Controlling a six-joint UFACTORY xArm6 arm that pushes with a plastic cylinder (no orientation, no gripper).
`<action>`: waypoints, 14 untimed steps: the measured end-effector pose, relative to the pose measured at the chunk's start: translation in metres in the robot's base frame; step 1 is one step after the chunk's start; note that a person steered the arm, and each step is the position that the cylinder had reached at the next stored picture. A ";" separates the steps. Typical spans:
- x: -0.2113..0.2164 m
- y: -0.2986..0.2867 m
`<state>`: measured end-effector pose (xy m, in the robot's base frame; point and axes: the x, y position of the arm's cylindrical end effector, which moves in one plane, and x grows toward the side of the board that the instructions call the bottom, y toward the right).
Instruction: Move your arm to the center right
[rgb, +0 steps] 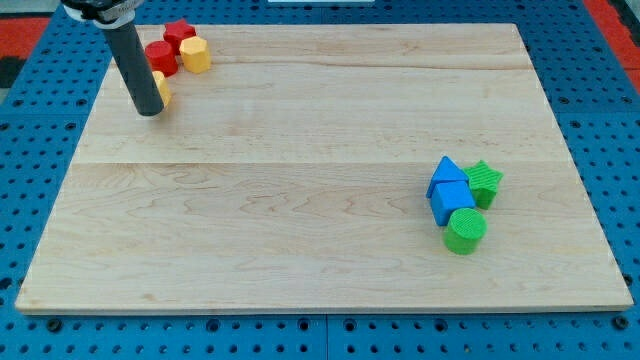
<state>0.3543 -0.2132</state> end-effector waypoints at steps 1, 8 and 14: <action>-0.017 0.000; -0.014 0.175; 0.119 0.512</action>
<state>0.4735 0.2986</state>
